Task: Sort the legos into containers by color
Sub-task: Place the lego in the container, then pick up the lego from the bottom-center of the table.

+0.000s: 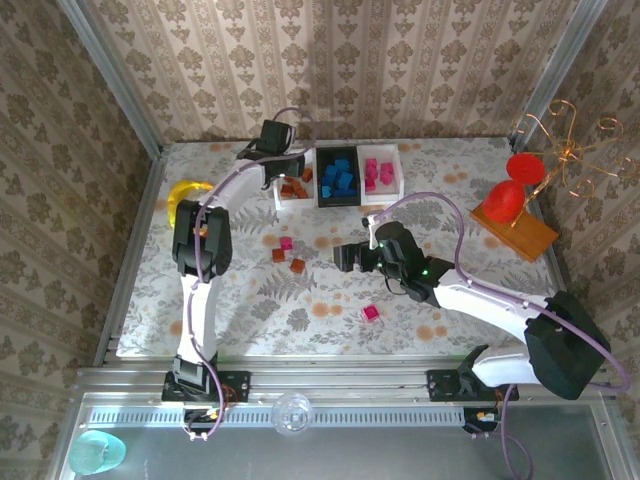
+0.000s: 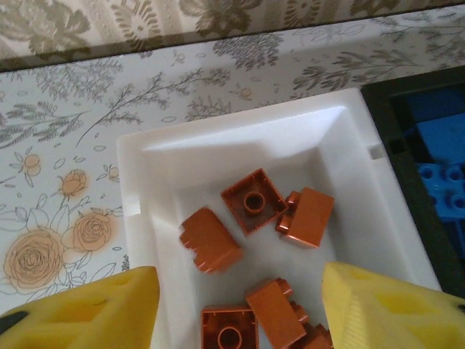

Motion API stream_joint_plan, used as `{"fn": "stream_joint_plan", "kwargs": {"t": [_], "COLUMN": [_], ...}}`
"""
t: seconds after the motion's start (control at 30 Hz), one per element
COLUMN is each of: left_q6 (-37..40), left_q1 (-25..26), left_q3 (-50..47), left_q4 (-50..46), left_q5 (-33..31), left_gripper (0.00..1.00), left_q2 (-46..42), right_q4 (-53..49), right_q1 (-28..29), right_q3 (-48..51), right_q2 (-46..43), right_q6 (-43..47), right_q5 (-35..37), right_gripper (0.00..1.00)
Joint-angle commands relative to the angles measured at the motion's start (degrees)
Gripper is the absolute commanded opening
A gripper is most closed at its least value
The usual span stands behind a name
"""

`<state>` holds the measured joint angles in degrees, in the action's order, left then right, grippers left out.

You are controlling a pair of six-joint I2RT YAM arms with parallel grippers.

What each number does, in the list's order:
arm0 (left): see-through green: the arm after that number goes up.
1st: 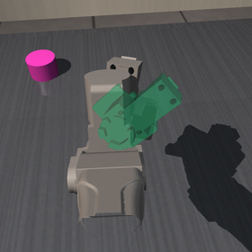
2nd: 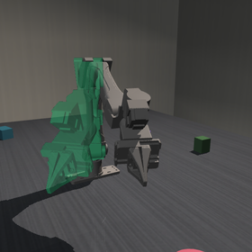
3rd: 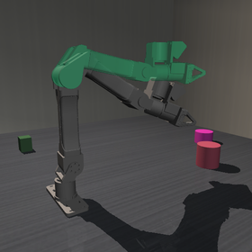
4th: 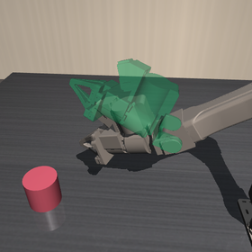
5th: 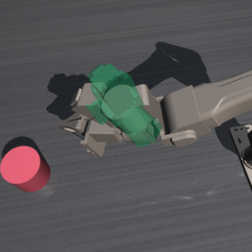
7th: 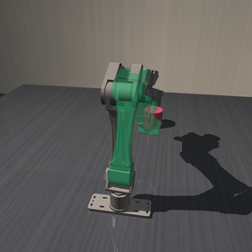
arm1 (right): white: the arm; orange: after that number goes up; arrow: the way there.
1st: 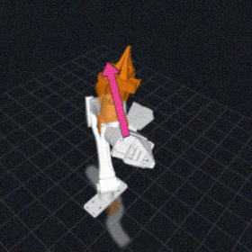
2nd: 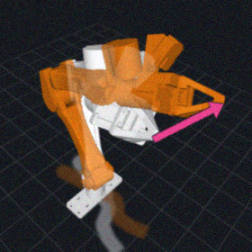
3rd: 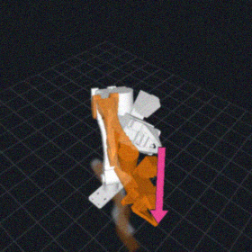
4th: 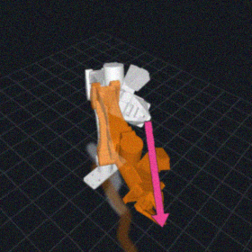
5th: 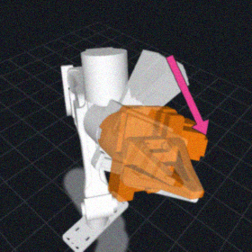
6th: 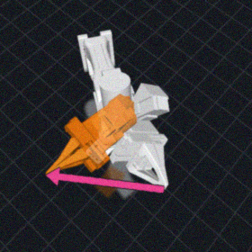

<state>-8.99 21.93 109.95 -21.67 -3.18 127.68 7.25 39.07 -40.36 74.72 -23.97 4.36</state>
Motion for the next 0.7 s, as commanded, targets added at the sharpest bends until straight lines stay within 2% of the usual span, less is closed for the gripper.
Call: {"fn": "stream_joint_plan", "kwargs": {"t": [0.0, 0.2, 0.33, 0.5, 0.67], "left_q6": [-1.0, -3.3, -4.3, -5.4, -5.0], "left_q1": [0.2, 1.7, 1.7, 1.7, 1.6], "left_q3": [-5.6, -32.1, -45.8, -56.9, -62.5], "left_q4": [0.5, 10.3, 11.1, 12.1, 13.9], "left_q5": [3.9, 7.3, 9.5, 15.4, 20.7], "left_gripper": [0.66, 0.71, 0.73, 0.76, 0.81], "left_q2": [-9.1, -28.1, -37.8, -46.2, -50.1], "right_q4": [-4.2, -9.2, -19.7, -34.9, -37.7], "right_q1": [0.3, 2.5, 3.4, 4.1, 7.8], "right_q3": [1.4, -0.4, -3.0, -5.2, -3.9], "right_q2": [-0.7, 2.2, 3.4, 3.4, 2.9], "right_q6": [1.2, 2.7, 2.6, 1.0, -1.4], "right_q5": [3.1, 4.2, 5.3, 3.4, -1.8], "right_gripper": [1.00, 1.00, 1.00, 0.98, 0.93]}}
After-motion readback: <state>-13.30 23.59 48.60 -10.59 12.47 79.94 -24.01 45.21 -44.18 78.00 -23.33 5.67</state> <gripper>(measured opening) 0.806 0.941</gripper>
